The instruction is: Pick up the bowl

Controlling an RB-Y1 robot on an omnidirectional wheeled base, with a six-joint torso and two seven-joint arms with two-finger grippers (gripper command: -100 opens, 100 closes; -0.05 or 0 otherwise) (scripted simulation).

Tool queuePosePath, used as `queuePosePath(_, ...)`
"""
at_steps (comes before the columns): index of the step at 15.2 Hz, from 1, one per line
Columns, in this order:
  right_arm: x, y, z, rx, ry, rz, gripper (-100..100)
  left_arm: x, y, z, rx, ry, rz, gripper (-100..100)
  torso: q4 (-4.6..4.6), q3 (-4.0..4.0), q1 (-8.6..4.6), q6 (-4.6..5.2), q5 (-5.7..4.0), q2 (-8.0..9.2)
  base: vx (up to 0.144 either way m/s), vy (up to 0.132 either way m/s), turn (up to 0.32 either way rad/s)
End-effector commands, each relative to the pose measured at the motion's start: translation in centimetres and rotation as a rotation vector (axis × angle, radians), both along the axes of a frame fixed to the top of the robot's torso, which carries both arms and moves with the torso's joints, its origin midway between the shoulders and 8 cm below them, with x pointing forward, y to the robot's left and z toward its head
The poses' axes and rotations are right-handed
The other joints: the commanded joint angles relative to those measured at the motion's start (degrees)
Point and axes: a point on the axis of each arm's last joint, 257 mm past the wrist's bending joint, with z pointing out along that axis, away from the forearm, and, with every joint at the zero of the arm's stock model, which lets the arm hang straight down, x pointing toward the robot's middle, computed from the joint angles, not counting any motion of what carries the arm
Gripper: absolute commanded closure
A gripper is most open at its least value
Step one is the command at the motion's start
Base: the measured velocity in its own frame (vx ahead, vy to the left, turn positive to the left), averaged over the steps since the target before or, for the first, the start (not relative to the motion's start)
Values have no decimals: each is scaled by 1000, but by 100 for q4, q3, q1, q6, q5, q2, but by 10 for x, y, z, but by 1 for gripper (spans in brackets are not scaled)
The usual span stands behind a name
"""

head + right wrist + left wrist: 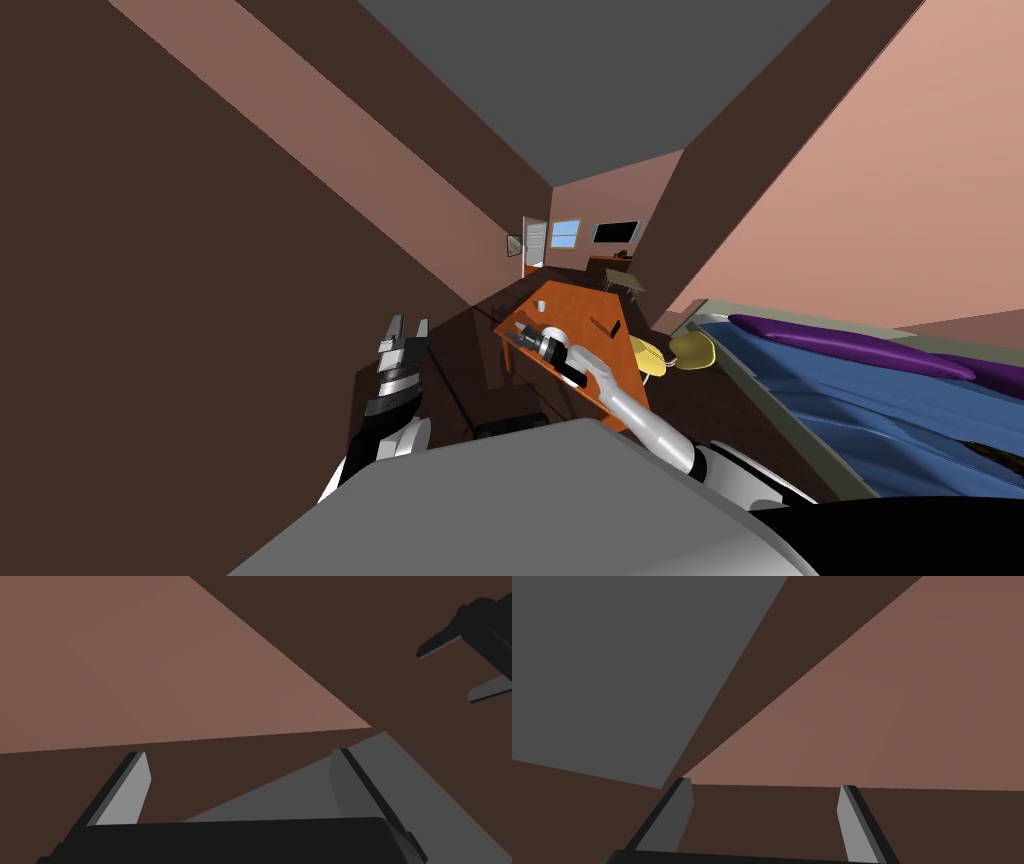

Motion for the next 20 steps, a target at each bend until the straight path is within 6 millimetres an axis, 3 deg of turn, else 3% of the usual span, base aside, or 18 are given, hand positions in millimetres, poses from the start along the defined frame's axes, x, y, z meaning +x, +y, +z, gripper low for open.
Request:
queuePosePath(1, -3, 5, -25, -109, -13, 49, -100, 0, 0, 0, 0, 0, 0, 0, 0, 0, 0, 0, 0, 0, 31, 7, -8)
queuePosePath(3, -1, 2, -35, -143, -16, 44, -100, 0, 0, 0, 0, 0, 0, 0, -1, -2, -1, 1, 0, -3, 30, 7, -5)
queuePosePath(4, -2, 3, -54, -221, -20, 77, -100, 0, 0, 0, 0, 0, 0, 0, -1, -1, -1, 1, 0, -2, 26, 4, -9)
queuePosePath(6, -2, 2, -60, -246, -26, 76, -100, 0, 0, 0, 0, 0, 0, 0, 0, -1, -1, 0, 0, -2, 24, 4, -3)
queuePosePath(7, -3, 0, -80, -328, -32, 109, -100, 0, 0, 0, 0, 0, 0, 0, 0, 0, -2, 1, 0, 0, 25, 5, -8)
queuePosePath(9, -3, -2, -86, -349, -36, 108, -100, 0, 0, 0, 0, 0, 0, 0, 0, -1, -2, 1, 0, -1, 26, 5, -6)
queuePosePath(10, -3, -9, -108, -435, -37, 137, -100, 0, 0, 0, 0, 0, 0, 0, 0, 0, -1, 1, 0, 0, 28, 4, -8)
queuePosePath(12, -3, -10, -111, -453, -47, 139, -100, 0, 0, 0, 0, 0, 0, 0, 0, -1, -3, 1, 0, -2, 27, 4, -4)
queuePosePath(13, -4, -18, -132, -538, -50, 169, -100, 0, 0, 0, 0, 0, 0, 0, 0, 0, -2, 1, -1, 0, 24, 7, -7)
queuePosePath(15, -3, -30, -151, -627, -59, 198, -100, 0, 0, 0, 0, 0, 0, 0, 0, -1, -1, 1, 0, -1, 31, 11, -7)
queuePosePath(17, -4, -34, -159, -660, -66, 201, -100, 0, 0, 0, 0, 0, 0, 0, -1, -2, -1, 1, 0, -4, 32, 5, -7)
queuePosePath(18, -4, -48, -177, -741, -67, 229, -100, 0, 0, 0, 0, 0, 0, 0, -1, -2, -2, 1, 0, -3, 32, 4, -5)
queuePosePath(20, -4, -51, -181, -762, -73, 231, -100, 0, 0, 0, 0, 0, 0, 0, -1, -2, -2, 2, 0, -4, 30, 5, -3)
